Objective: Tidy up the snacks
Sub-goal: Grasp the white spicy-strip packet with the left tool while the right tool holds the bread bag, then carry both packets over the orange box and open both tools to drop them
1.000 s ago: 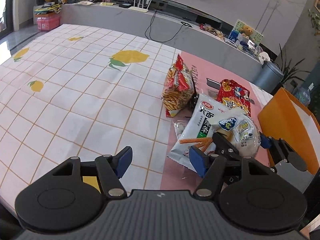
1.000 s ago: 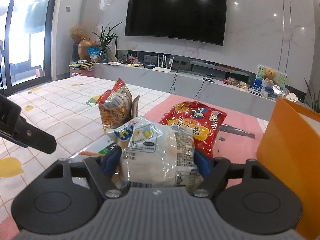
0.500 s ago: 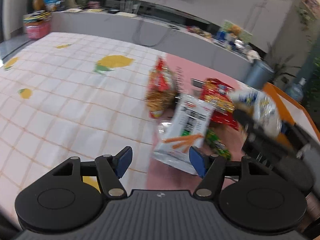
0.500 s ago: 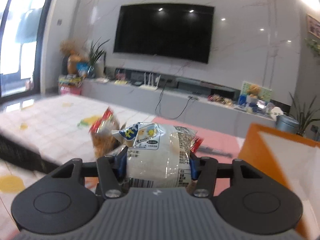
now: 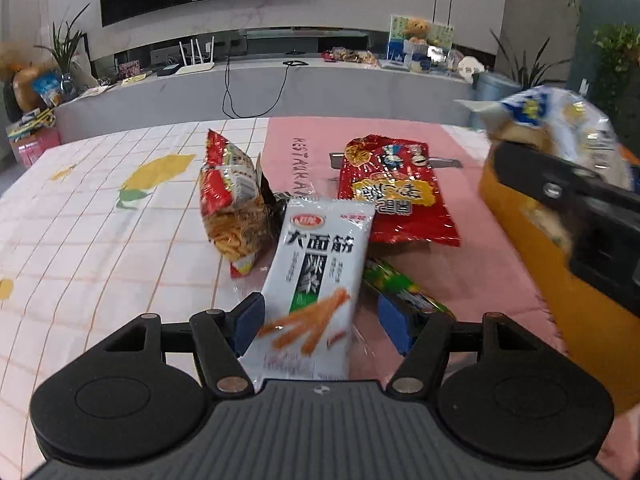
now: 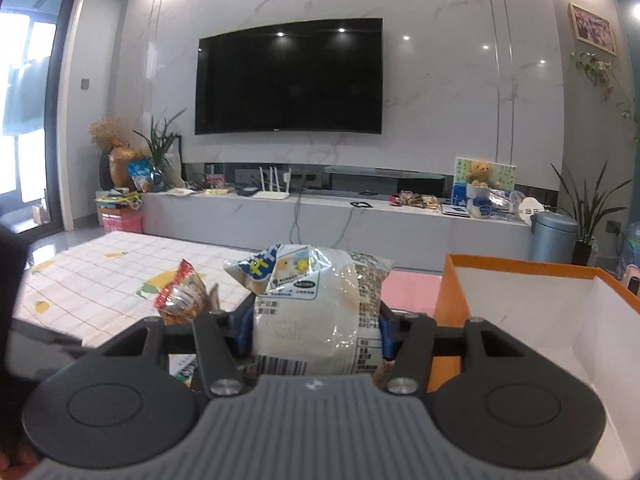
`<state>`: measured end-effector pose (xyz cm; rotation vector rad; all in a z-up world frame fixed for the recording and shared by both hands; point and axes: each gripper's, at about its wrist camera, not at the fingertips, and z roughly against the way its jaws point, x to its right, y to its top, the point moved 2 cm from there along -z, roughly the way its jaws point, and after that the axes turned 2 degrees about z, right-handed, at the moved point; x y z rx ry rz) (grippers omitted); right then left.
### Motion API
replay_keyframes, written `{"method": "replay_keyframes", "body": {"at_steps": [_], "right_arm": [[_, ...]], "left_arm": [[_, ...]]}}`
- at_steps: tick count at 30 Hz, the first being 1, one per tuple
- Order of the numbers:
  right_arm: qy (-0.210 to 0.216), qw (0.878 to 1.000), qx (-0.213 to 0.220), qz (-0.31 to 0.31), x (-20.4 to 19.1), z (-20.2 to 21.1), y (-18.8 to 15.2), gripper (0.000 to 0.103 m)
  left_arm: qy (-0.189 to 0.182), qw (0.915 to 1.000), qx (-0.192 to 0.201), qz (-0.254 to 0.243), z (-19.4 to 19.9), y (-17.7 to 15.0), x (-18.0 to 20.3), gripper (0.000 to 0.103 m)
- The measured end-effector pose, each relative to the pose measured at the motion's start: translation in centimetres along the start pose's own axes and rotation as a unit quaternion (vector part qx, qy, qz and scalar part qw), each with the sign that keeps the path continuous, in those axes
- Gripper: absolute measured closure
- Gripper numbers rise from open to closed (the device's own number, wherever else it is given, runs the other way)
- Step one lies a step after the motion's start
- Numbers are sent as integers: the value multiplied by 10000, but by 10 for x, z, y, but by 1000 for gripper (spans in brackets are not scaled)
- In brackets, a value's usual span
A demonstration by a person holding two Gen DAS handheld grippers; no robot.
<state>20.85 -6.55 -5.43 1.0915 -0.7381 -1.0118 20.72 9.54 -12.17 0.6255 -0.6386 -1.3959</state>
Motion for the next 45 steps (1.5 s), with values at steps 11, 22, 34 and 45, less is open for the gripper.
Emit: {"method": "replay_keyframes", "body": {"at_steps": [11, 22, 34, 45], "right_arm": [[34, 10000, 52, 1, 2, -4, 0, 48], [51, 9998, 135, 129, 0, 2, 3, 48], [0, 9995, 289, -90, 6, 29, 21, 48], [-728, 9850, 794, -1348, 110, 133, 64, 48]], "left_arm": [[31, 9998, 24, 172, -24, 9, -17, 27], [-455, 9978, 94, 472, -4, 9, -23, 43], [-653, 9931, 589, 779, 43, 27, -22, 44], [-1719, 9737, 955, 1149, 106, 44, 11, 44]]}}
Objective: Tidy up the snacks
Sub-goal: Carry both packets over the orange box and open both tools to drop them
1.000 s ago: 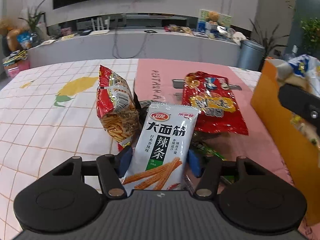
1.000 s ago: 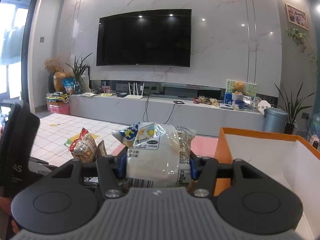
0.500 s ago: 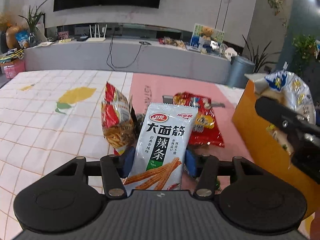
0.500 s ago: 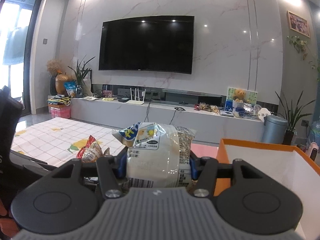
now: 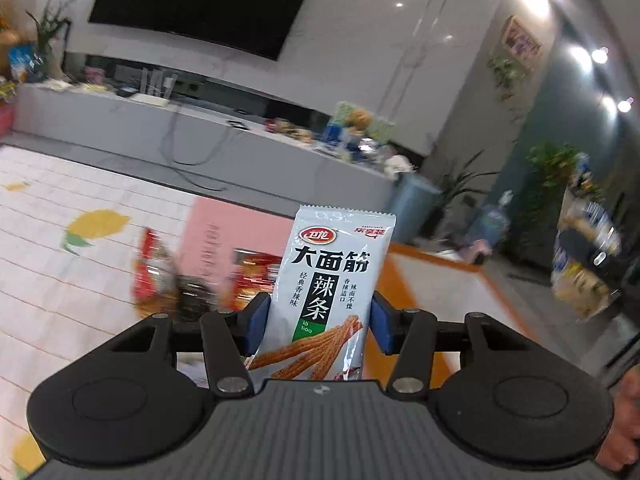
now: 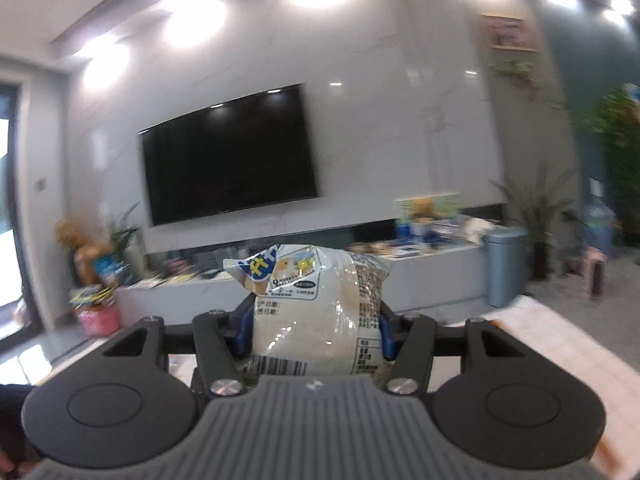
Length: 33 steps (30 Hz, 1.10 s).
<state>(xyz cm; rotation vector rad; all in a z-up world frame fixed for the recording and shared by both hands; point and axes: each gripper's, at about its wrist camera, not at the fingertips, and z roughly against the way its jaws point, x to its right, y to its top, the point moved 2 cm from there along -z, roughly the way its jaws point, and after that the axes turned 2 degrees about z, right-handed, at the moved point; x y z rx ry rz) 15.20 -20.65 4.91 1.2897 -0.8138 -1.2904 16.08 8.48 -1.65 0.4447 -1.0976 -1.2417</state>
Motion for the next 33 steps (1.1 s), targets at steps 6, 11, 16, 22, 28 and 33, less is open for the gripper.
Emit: {"method": "replay_keyframes", "body": {"at_steps": [6, 11, 16, 22, 28, 33], "right_arm": [[-305, 9938, -1013, -342, 56, -9, -15, 48], [-519, 9724, -2253, -306, 78, -44, -48, 48], [-711, 9580, -2766, -268, 91, -60, -76, 48], [-688, 9542, -2911, -86, 90, -63, -83, 46], [-587, 9538, -2943, -120, 86, -67, -81, 33], [-801, 9619, -2606, -187, 92, -59, -69, 29]], "left_arm": [[-460, 9981, -281, 311, -3, -2, 26, 44], [-569, 9974, -376, 242, -14, -9, 42, 44], [-659, 9967, -466, 87, -26, -21, 56, 44], [-584, 9965, -587, -60, -30, -32, 63, 44], [-575, 9966, -578, -123, -25, -33, 66, 44], [-614, 9966, -520, -184, -18, -33, 70, 44]]}}
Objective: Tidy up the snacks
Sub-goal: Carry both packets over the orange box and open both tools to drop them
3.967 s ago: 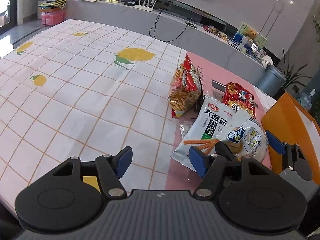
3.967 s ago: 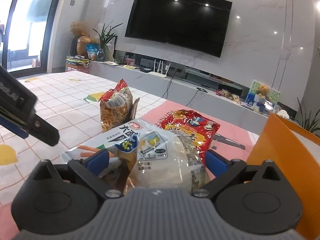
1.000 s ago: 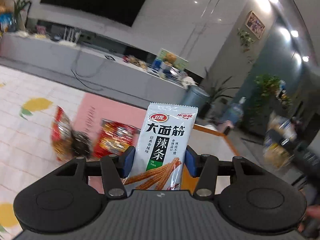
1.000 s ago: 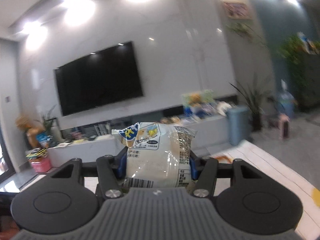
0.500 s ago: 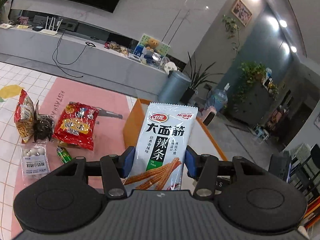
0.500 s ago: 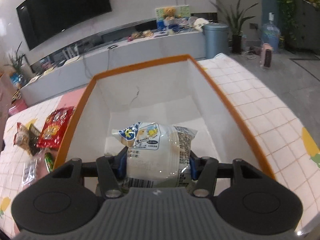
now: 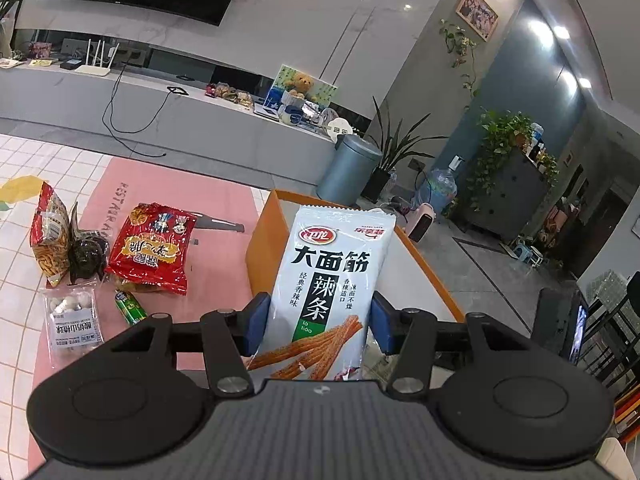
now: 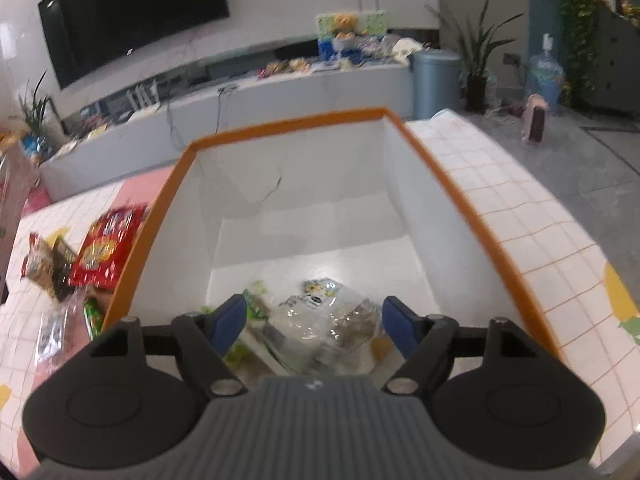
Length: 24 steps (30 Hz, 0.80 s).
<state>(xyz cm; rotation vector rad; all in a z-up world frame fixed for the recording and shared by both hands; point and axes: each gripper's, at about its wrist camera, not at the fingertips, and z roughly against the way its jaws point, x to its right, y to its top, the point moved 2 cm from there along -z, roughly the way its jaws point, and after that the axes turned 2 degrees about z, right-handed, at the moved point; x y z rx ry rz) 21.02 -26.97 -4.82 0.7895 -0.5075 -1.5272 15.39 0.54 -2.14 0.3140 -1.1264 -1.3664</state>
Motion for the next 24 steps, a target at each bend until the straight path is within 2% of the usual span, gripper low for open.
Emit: {"method": "replay_keyframes", "body": {"at_steps": [4, 7, 13, 19, 24], "right_arm": [[22, 9979, 427, -478, 19, 19, 7, 28], [-3, 9928, 791, -903, 37, 37, 11, 26], [-96, 9845, 1124, -1344, 63, 56, 13, 26], [-235, 9752, 1344, -1743, 82, 66, 13, 26], [-508, 9705, 1502, -1816, 92, 71, 13, 26]], "left_arm": [[-90, 9999, -33, -53, 1, 1, 8, 44], [-156, 9996, -211, -83, -7, 0, 20, 44], [-405, 9970, -625, -193, -43, -7, 53, 44], [-393, 9939, -1028, 12, -94, -17, 77, 44], [-122, 9925, -1175, 307, -132, -20, 86, 44]]}}
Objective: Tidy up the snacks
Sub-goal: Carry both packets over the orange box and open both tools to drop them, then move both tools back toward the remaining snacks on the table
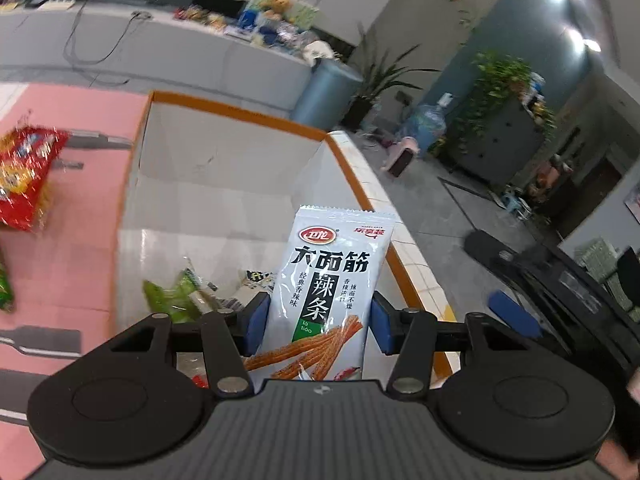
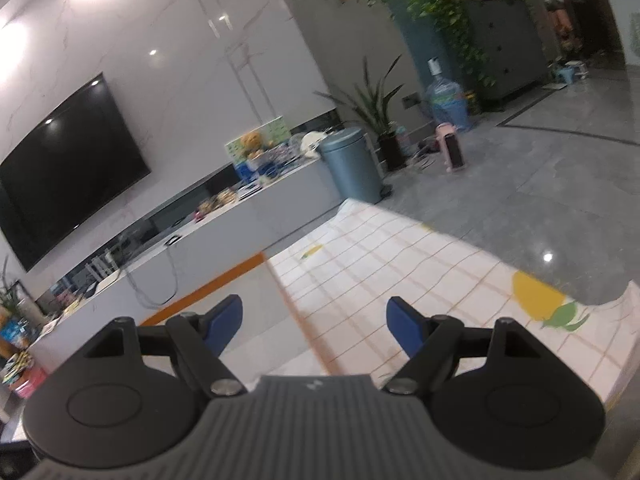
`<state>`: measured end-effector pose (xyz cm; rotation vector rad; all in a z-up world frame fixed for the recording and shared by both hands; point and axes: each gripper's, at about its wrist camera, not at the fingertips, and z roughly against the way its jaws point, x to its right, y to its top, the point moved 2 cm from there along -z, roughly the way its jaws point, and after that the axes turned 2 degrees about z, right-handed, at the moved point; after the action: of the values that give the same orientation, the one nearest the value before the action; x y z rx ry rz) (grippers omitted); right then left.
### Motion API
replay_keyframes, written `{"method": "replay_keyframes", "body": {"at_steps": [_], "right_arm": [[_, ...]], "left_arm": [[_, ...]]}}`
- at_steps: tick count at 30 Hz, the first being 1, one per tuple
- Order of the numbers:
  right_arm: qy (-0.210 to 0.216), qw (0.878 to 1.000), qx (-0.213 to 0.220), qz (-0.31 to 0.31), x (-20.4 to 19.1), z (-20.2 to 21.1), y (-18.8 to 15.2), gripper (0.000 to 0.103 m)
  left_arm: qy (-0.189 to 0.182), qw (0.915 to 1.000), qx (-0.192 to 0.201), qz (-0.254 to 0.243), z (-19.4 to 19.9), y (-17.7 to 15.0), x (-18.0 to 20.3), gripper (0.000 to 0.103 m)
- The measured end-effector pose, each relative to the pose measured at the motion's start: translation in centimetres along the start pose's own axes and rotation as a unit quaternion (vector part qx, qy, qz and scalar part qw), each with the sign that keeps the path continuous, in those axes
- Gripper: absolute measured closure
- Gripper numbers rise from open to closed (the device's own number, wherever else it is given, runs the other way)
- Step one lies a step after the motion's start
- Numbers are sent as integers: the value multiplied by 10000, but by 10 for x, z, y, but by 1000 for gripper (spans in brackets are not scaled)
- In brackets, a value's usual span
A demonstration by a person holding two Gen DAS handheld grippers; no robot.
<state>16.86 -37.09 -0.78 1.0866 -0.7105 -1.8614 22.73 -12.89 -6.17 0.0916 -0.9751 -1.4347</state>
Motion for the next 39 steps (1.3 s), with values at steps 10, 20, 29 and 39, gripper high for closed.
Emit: {"method": "replay_keyframes", "body": {"at_steps": [10, 20, 29, 39], "right_arm": [[-365, 9986, 155, -345, 27, 4, 8, 26], [-494, 9983, 192, -262, 29, 3, 8, 26], [-509, 9986, 163, -38, 19, 1, 6, 26], [-691, 9971, -86, 320, 6, -4, -2, 26]], "left_arm": [[382, 9991, 28, 185, -43, 2, 26, 44], [406, 9989, 249, 43, -31, -7, 39, 19], [518, 9984, 213, 17, -10, 0, 37, 18], [946, 9954, 89, -87, 25, -6, 17, 18]]}}
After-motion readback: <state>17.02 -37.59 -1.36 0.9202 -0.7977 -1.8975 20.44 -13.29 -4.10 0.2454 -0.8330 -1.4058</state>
